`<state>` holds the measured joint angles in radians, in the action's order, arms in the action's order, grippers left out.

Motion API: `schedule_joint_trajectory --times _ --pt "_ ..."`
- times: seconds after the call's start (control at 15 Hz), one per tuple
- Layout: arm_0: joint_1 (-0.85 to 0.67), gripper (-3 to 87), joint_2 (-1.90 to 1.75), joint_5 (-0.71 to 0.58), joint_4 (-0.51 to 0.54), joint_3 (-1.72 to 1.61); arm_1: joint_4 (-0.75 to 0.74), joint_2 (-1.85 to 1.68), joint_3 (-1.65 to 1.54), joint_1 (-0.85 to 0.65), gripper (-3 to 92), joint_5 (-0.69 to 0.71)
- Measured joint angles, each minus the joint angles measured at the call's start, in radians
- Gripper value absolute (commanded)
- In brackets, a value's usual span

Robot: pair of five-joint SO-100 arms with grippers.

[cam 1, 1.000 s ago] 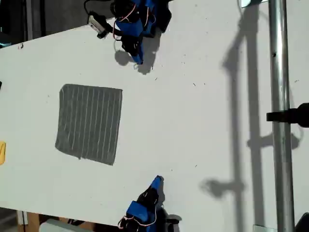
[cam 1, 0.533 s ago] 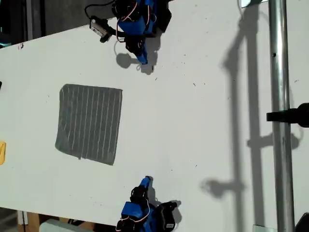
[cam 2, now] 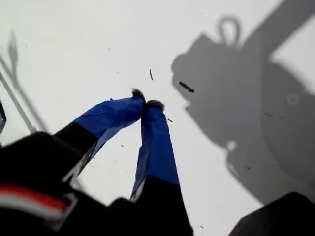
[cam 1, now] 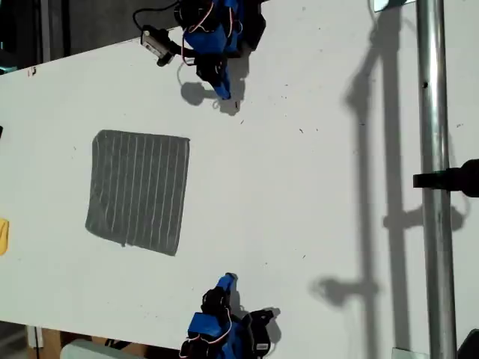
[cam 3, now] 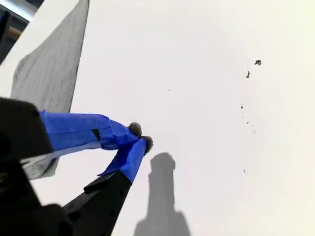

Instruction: Grasp corners of a towel and fold twice.

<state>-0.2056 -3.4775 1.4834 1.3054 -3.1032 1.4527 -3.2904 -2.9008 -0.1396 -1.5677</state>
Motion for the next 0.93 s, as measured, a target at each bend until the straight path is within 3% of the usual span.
schedule_joint_trajectory --times 0.2,0.4,0.93 --pt "-0.025 -2.9 0.034 0.003 0.026 0.071 0.014 0.066 0.126 0.009 -0.3 0.014" --pt "-0.067 -2.9 0.364 -0.044 0.023 0.353 -0.017 0.382 0.377 -0.061 -0.3 0.13" --pt "-0.391 -2.9 1.112 -0.469 0.071 1.057 0.035 1.106 1.062 -0.367 -0.3 0.577"
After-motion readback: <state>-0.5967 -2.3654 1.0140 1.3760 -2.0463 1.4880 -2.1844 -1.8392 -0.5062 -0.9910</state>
